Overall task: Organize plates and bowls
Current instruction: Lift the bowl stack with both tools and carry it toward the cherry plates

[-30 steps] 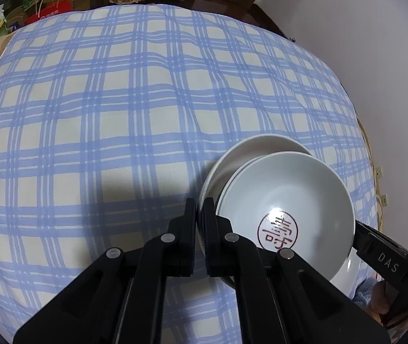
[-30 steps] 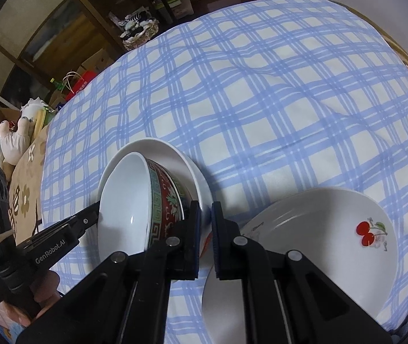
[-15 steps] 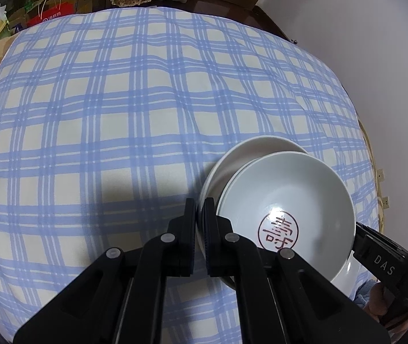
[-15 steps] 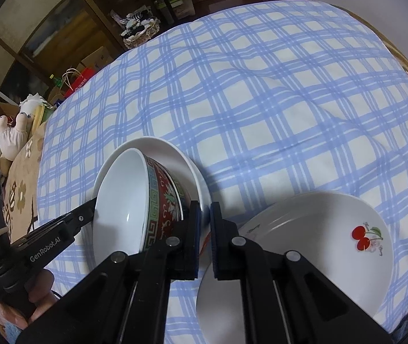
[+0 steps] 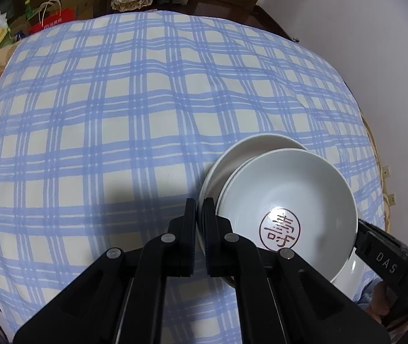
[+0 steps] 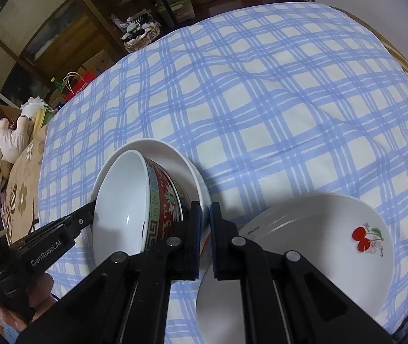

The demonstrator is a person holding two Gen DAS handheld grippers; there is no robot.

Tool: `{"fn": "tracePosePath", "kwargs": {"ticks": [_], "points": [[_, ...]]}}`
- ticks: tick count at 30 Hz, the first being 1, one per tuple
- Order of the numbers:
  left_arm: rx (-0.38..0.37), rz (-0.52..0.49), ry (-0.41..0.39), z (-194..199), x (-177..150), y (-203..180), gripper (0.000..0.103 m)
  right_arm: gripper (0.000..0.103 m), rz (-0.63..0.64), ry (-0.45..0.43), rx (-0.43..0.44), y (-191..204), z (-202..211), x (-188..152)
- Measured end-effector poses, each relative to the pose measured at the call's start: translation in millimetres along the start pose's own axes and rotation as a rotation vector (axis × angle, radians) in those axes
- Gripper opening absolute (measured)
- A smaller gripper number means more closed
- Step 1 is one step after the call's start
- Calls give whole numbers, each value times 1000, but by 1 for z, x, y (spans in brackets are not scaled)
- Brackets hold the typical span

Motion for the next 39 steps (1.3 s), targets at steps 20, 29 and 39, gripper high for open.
{"fn": "tracePosePath", "kwargs": {"ticks": [20,29,39], "points": [[-39,-5,-10,3,0,3,3,8,118,45,-23,11,0,6],[-40,-13,-6,6,-1,1,3,8,103,53,-19,11,2,7],[-64,-13,-25,20,0,0,3,7,105,42,-8,16,15,13]]}}
Point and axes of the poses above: each gripper's, at about its wrist camera, not at the fingertips, and z roughly against the way its jaws point, y to its left, x to its top, the point moved 4 cm from there along -z, roughly the way its jaws point
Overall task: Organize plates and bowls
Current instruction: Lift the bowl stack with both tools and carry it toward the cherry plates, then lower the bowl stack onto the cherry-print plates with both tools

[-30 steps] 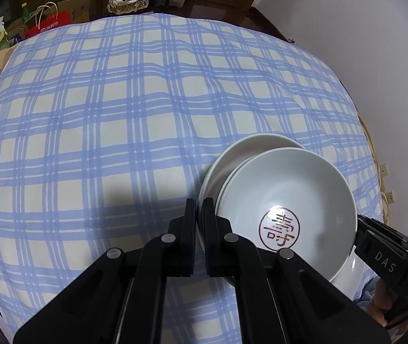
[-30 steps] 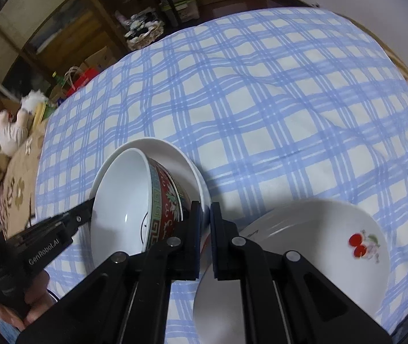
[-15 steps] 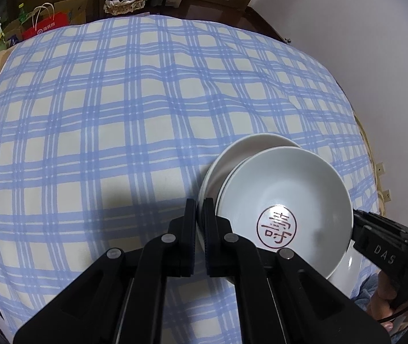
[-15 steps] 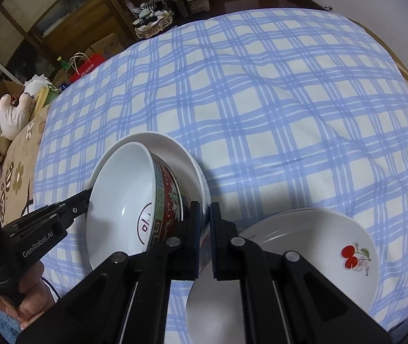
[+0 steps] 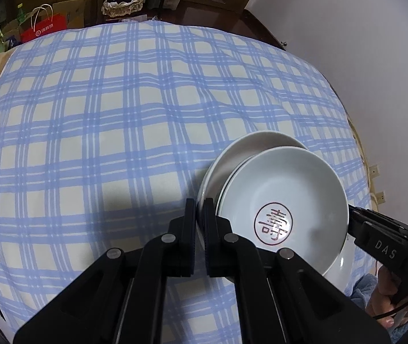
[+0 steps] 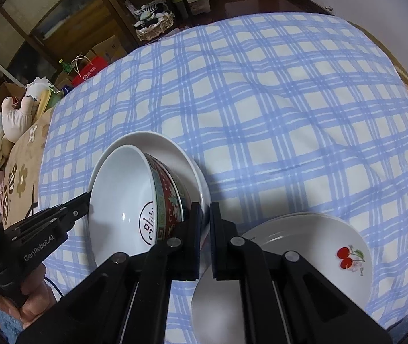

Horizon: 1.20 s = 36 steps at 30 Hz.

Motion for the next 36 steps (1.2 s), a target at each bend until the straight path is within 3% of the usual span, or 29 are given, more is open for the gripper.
{"fn": "tracePosePath", "kwargs": {"ticks": [15,27,36], "points": [[14,-15,-2,2,1,-6,3,7,-8,22,-2,-3,3,-2],[-9,-29,-30,33,-3,-24,4,7,5,12,-6,-3,41,-6],[-20,-65,-43,54,-15,-65,4,7,-44,-23,-4,-29,81,-25]]}}
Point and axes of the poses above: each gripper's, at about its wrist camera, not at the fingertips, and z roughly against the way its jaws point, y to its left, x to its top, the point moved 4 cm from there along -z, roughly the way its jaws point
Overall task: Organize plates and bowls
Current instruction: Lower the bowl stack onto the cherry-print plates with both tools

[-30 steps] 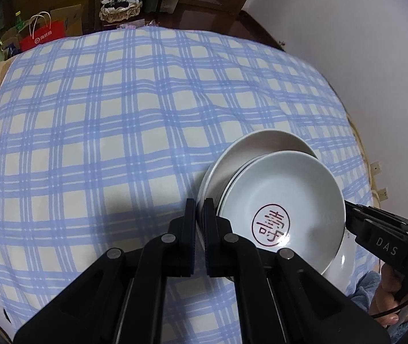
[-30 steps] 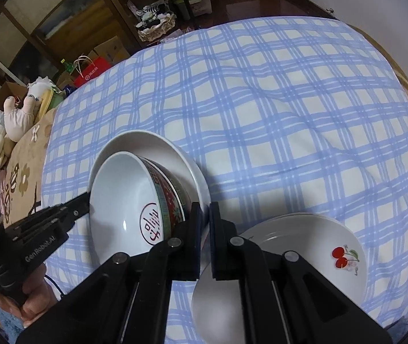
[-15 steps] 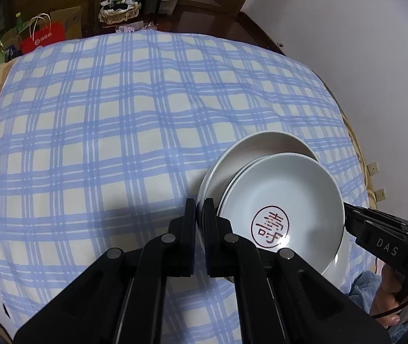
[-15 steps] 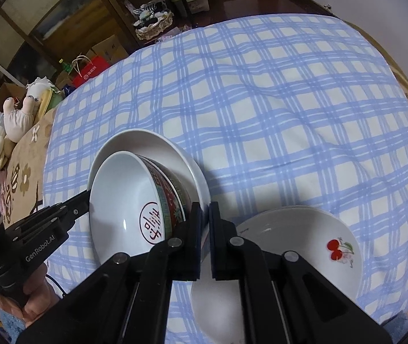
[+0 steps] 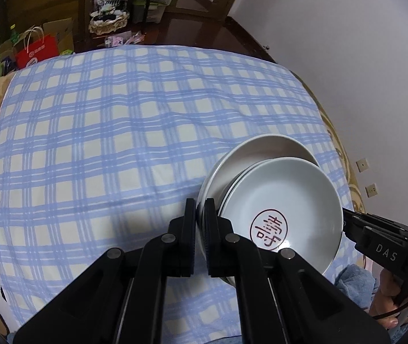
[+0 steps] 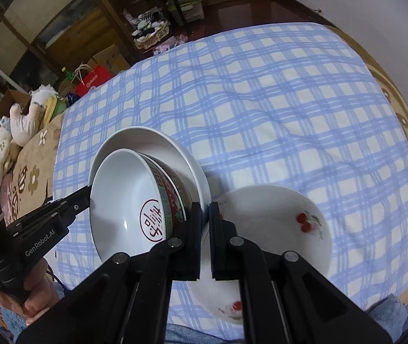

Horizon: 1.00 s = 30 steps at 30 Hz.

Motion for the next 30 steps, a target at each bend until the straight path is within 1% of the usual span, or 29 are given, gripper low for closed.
{"fn": "tracePosePath", "kwargs": {"ticks": [3,6,9,12,17,21,26,30], "points": [[-15,-22,13,-1,-3,-19,4,7,-7,-14,-17,-15,13,-7],[-37,-46,52,-9,-8,-37,5,7,-3,-13,-32,-30,22,-15],[-25,-80,79,-17,-17,-57,5,7,-29,4,-38,-49,23,-24],[-12,-94,99,-26,-24,-67,5,7,-47,18,-49,-63,20,-35],[-3,-84,146,-45,-32,-71,5,7,-64,35,-39,-80,12,-45],[43,-97,177,-59,-39,-75,5,7,-80,67,-34,-89,-6,-53],[28,-80,183,-68,-34,-73,6,7,-124,93,16,-100,-14,-51],[44,-102,179,-73,-31,-79,5,7,-132,103,4,-106,-20,-51]]}}
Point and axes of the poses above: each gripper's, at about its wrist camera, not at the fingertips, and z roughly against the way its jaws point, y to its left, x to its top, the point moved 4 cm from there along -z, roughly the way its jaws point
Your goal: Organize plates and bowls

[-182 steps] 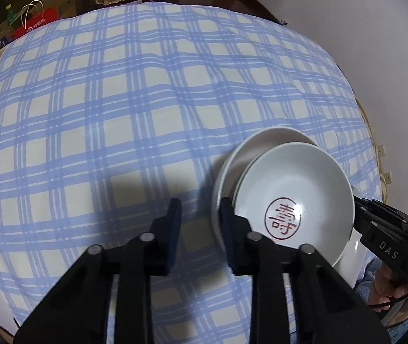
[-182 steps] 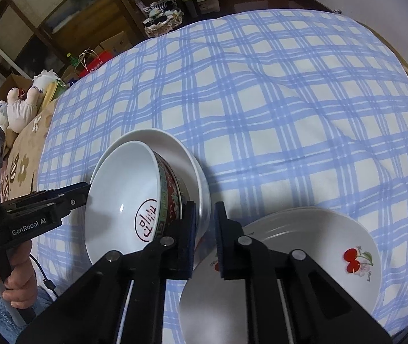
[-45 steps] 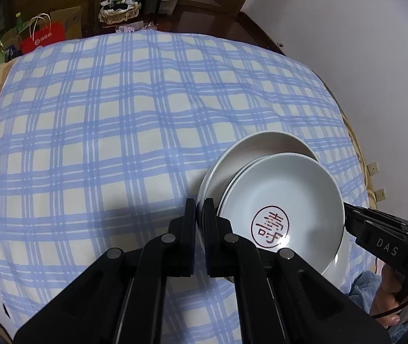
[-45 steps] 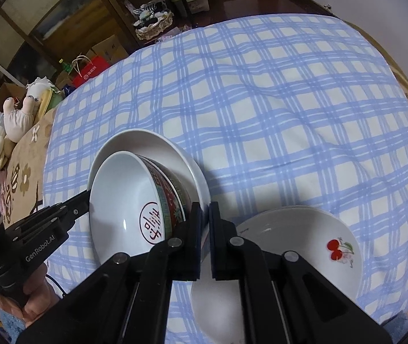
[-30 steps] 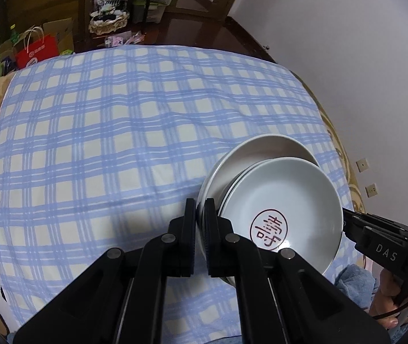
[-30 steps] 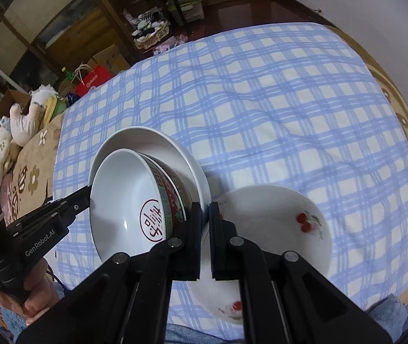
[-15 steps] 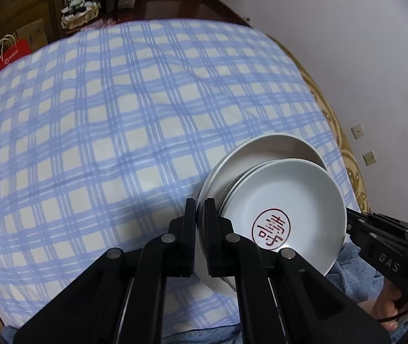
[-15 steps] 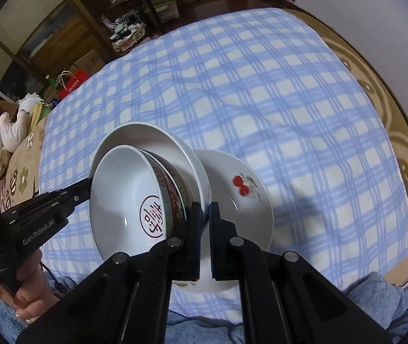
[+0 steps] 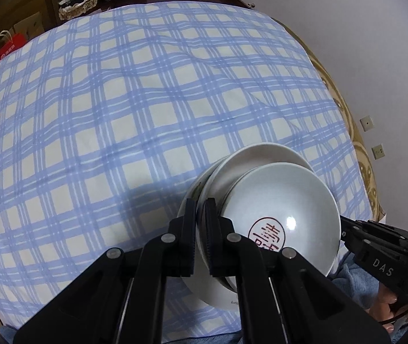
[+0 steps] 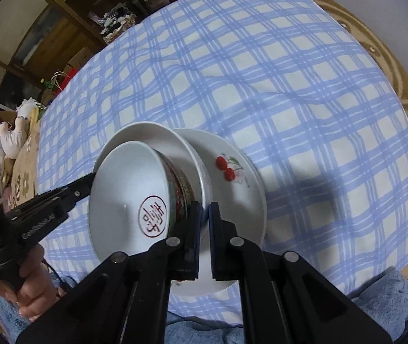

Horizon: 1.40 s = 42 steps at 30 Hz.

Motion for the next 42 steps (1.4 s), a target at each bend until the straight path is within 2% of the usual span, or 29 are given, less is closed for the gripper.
{"fn": "tracePosePath", "kwargs": {"ticks": [5,10,17,20,23,25,26,28,31,34,36,38,42], "points": [[28,-32,-14,1,1,-5,5,7,10,-2,11,-2,1,2],[80,-64,-67,14,3,-5,12,7,23,-22,10,-2,3,0],[147,-109,-130,45,-1,0,18,7,60,-172,-39,-2,41,-2],[185,-142,-167,63,-7,-2,27,8,52,-214,-27,-3,58,-5],[219,-167,-216,86,-13,-2,43,24,49,-241,-11,-2,73,-8],[249,-182,-271,105,-17,-3,54,27,63,-283,-15,1,89,-12],[260,-187,-291,113,-18,-4,56,29,71,-296,-15,4,95,-14],[271,-193,-318,129,-22,-4,68,31,84,-324,-6,9,110,-19],[269,-187,-346,151,-27,-4,78,38,96,-360,6,16,132,-27],[292,-182,-394,172,-35,-3,84,40,108,-406,14,24,156,-34],[303,-182,-431,183,-41,-2,86,49,118,-439,12,28,170,-40],[311,-180,-468,194,-51,-1,88,55,139,-479,0,33,181,-47],[288,-182,-522,210,-73,3,89,70,168,-532,-32,39,193,-61]]}}
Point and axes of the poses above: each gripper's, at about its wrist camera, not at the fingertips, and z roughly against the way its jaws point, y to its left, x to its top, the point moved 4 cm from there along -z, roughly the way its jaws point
